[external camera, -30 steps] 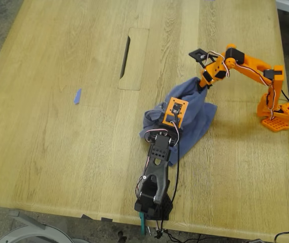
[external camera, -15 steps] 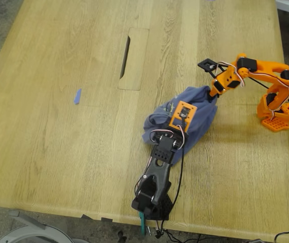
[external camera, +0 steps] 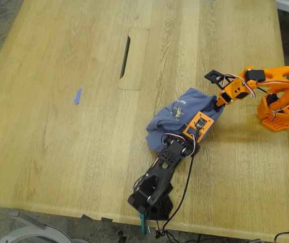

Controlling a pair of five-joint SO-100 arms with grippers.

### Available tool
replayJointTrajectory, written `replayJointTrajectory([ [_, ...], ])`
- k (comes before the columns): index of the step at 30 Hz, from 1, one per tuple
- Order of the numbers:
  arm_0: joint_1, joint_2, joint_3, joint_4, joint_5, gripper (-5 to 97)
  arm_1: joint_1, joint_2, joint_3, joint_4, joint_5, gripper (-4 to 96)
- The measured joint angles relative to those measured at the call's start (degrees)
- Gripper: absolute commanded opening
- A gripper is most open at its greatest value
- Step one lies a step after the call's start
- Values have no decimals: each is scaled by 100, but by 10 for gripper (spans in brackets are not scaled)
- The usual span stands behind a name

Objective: Fold a T-shirt

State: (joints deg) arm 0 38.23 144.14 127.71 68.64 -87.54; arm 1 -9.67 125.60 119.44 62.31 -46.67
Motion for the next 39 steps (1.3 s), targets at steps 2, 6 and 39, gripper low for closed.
replayJointTrajectory([
  [2, 26, 9, 229, -255, 0, 15, -9, 79, 308, -229, 0, -1],
  [6, 272, 9, 510, -536, 0, 18, -158, 422, 949, -527, 0, -1],
  [39, 229, 1793, 1151, 1116, -958, 103, -967, 2057, 2153, 1371, 9, -1],
])
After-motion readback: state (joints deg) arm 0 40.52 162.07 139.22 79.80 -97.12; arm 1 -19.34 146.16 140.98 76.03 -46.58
